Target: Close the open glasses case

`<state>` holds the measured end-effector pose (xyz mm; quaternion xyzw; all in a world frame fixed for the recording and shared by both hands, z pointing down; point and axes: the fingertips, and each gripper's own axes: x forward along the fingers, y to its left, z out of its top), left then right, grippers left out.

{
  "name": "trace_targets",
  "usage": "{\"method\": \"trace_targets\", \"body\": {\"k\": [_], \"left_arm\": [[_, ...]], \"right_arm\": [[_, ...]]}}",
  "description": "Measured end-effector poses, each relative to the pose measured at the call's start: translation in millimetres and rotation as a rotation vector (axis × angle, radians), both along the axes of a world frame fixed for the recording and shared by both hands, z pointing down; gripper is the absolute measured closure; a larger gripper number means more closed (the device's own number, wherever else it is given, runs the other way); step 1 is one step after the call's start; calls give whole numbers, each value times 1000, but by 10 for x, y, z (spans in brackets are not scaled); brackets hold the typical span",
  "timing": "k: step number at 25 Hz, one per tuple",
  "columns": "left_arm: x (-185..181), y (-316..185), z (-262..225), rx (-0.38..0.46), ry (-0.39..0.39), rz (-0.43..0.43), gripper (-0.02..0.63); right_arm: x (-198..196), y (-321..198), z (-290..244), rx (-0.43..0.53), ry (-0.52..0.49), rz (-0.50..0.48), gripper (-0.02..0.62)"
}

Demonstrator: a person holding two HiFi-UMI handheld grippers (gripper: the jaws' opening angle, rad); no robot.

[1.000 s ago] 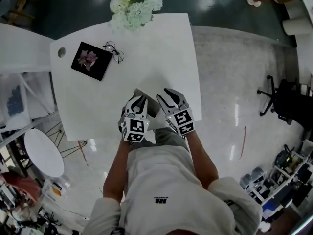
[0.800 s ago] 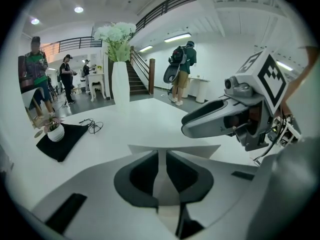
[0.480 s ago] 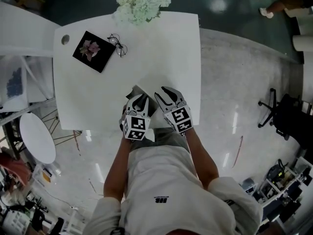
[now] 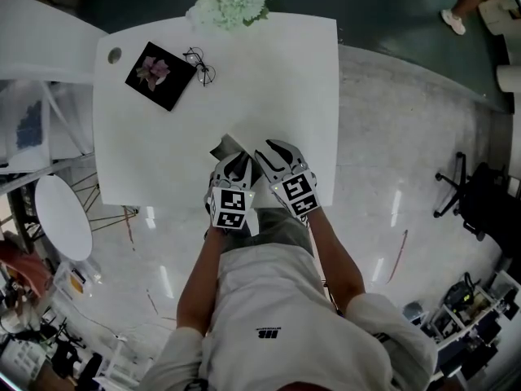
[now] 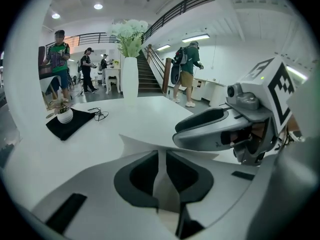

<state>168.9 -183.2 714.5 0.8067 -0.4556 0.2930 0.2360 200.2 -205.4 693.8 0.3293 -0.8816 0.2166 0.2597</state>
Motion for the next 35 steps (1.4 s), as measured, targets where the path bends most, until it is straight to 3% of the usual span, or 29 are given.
{"method": "trace_targets", "body": {"k": [19, 35], "left_arm": [[-113, 173, -63, 17, 55, 42, 546], [-238, 272, -35, 12, 71, 49, 546]], "right_arm": [[-129, 209, -54, 13, 42, 76, 465], [-243, 312, -45, 27, 64, 86, 471]]}}
